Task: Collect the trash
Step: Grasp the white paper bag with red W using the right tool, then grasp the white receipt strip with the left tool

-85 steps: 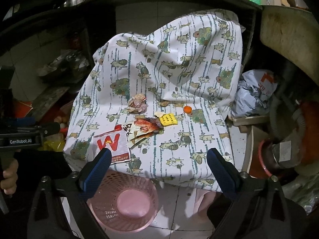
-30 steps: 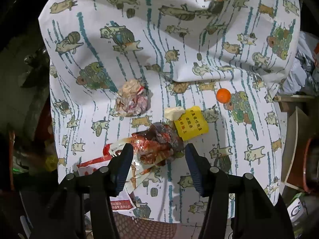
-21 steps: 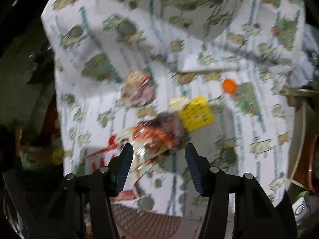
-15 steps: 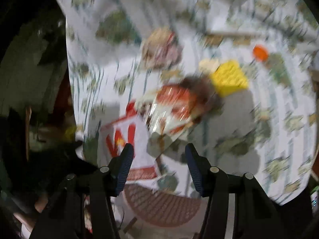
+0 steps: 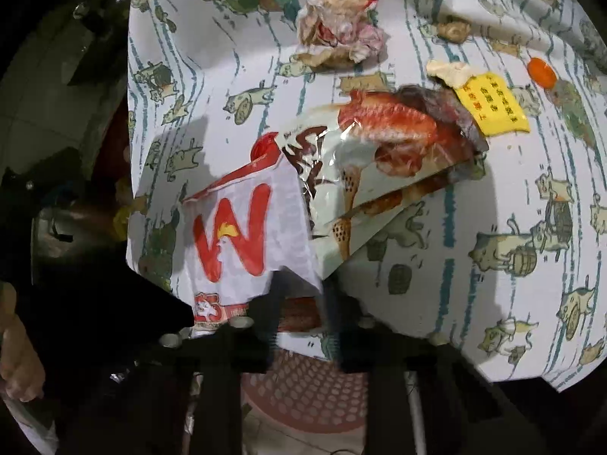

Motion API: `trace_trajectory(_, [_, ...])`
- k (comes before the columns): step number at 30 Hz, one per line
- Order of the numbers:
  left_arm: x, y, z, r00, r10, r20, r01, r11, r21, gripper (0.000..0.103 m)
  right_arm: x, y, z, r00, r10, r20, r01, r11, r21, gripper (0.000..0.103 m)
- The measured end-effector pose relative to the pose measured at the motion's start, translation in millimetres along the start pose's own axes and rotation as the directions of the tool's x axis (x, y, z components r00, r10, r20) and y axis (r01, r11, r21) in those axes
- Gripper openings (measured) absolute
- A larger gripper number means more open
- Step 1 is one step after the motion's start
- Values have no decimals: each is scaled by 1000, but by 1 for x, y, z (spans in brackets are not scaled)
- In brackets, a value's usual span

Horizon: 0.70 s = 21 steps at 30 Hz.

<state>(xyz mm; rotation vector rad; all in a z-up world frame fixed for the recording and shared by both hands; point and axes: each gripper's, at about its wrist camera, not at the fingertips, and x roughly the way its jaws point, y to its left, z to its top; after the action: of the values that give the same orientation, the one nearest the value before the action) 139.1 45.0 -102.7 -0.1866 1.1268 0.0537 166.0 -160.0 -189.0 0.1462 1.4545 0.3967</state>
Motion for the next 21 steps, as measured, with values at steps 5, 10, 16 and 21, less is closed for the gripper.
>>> trace_trajectory(5, [-2, -3, 1, 1000, 14, 7, -14, 1000, 9, 65, -15, 0, -4, 998, 61, 32, -61, 998, 9, 3])
trace_trajectory(10, [-2, -2, 5, 1000, 16, 14, -16, 1000, -4, 65, -78, 12, -11, 971, 158, 178, -145, 986, -79, 2])
trace_trajectory(16, [1, -13, 8, 1000, 23, 19, -23, 1000, 19, 65, -162, -4, -24, 892, 123, 435, -77, 990, -122, 2])
trace_trajectory(21, [42, -64, 26, 979, -99, -178, 134, 972, 195, 72, -181, -60, -13, 889, -19, 457, -9, 998, 59, 2])
